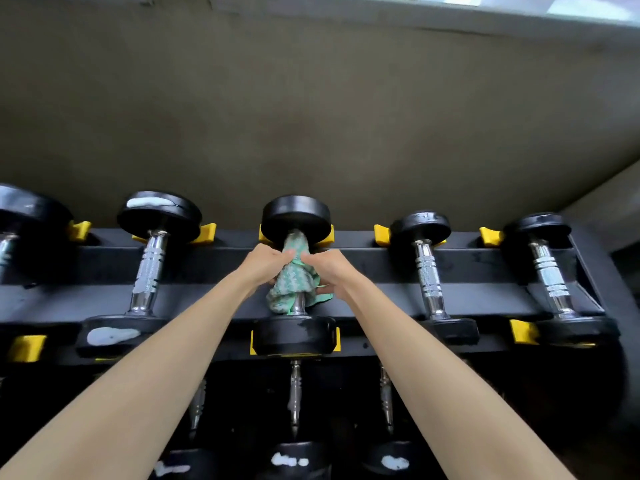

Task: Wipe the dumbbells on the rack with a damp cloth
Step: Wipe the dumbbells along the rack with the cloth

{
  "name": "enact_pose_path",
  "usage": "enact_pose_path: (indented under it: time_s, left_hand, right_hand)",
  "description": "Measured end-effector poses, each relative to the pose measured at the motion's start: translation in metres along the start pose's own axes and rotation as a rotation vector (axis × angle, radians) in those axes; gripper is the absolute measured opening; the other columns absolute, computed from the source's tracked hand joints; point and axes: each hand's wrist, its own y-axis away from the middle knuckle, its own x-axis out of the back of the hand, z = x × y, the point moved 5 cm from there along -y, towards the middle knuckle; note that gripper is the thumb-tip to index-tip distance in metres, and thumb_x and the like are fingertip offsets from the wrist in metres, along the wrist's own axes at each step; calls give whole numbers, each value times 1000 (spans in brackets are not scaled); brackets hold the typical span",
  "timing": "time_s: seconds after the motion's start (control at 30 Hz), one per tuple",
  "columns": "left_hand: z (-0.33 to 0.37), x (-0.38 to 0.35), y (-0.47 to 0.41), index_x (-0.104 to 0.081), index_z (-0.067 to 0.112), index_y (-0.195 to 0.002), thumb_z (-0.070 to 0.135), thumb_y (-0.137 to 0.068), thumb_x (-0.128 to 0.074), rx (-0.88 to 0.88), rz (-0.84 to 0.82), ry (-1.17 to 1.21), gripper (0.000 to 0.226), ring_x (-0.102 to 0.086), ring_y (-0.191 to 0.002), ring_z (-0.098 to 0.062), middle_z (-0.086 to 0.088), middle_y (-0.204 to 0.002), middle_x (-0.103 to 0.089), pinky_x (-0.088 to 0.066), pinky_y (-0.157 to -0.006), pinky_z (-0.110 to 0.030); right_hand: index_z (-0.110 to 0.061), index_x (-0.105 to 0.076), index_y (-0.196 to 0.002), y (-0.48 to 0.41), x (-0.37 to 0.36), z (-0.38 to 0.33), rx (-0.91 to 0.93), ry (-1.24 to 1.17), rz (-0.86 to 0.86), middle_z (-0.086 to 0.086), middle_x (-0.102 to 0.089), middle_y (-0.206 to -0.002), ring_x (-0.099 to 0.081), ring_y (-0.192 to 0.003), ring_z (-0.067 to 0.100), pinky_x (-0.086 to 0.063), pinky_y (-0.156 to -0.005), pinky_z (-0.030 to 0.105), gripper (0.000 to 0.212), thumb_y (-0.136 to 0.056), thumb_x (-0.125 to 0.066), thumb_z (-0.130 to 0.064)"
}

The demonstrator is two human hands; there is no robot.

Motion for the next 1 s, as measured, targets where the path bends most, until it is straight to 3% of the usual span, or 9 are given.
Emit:
enact_pose_path:
  time_s: [0.1, 0.2, 0.27, 0.33, 0.43, 0.7, 0.83, 1.0]
  left_hand:
    - [-3, -2, 11, -62, 10, -84, 33, -95, -50, 9, -42, -12, 29, -55, -66, -11, -1, -75, -60, -43, -50, -16]
    - [-10, -3, 16, -67, 3, -94, 34, -94, -52, 33, -60, -79, 35, -55, -70, -15, -3, -75, -57, -47, -60, -21]
    - [-15, -4, 24, -66, 4, -89, 36, -93, -52, 55, -95, -166, 34, -50, -65, -18, -5, -70, -52, -45, -64, -26]
    - [-17, -6, 34, -60, 5, -76, 35, -93, -52, 64, -131, -260, 36, -40, -54, -16, -4, -60, -43, -38, -57, -24]
    - [-12, -5, 50, -39, 11, -56, 32, -93, -54, 39, -148, -388, 45, -30, -47, -15, -2, -52, -34, -29, -50, -23]
    - [2, -2, 66, -42, 12, -56, 24, -87, -58, -24, -166, -615, 37, -40, -52, -13, -1, -55, -44, -36, -57, -24]
    - [11, 1, 79, -41, 14, -54, 24, -86, -59, -65, -219, -655, 38, -35, -54, -13, 1, -55, -38, -29, -54, -24]
    - [18, 5, 97, -38, 15, -54, 19, -90, -54, -102, -258, -622, 41, -31, -54, -11, 1, -57, -34, -25, -53, -23]
  right_hand:
    - [-4, -56, -121, 8, -1, 9, -24, 34, -16, 7, -59, -114, -56, -96, 20, -51, -73, 31, 41, -90, -59, -31]
    - [-2, -57, -118, 15, -3, 16, -20, 89, -9, 9, -62, -110, -60, -95, 23, -53, -78, 34, 44, -86, -64, -32]
    - [-1, -56, -119, 22, -4, 20, -20, 137, -14, 10, -61, -115, -60, -99, 24, -52, -80, 35, 47, -85, -65, -32]
    - [-2, -54, -122, 30, -3, 24, -17, 166, -19, 9, -59, -119, -55, -98, 21, -46, -75, 31, 46, -86, -65, -29]
    - [-3, -55, -124, 39, -2, 30, -16, 176, -25, 9, -57, -123, -50, -96, 19, -40, -75, 29, 43, -87, -64, -22]
    - [-3, -59, -118, 53, 4, 31, -5, 155, 5, 9, -58, -121, -53, -98, 20, -41, -72, 28, 38, -82, -66, -12]
    - [-5, -59, -121, 65, 10, 27, 45, 146, -27, 6, -57, -121, -51, -106, 18, -38, -81, 29, 37, -85, -66, -10]
    - [-7, -64, -115, 84, 12, 15, 136, 177, -65, 4, -58, -109, -48, -98, 14, -34, -80, 28, 26, -90, -60, -11]
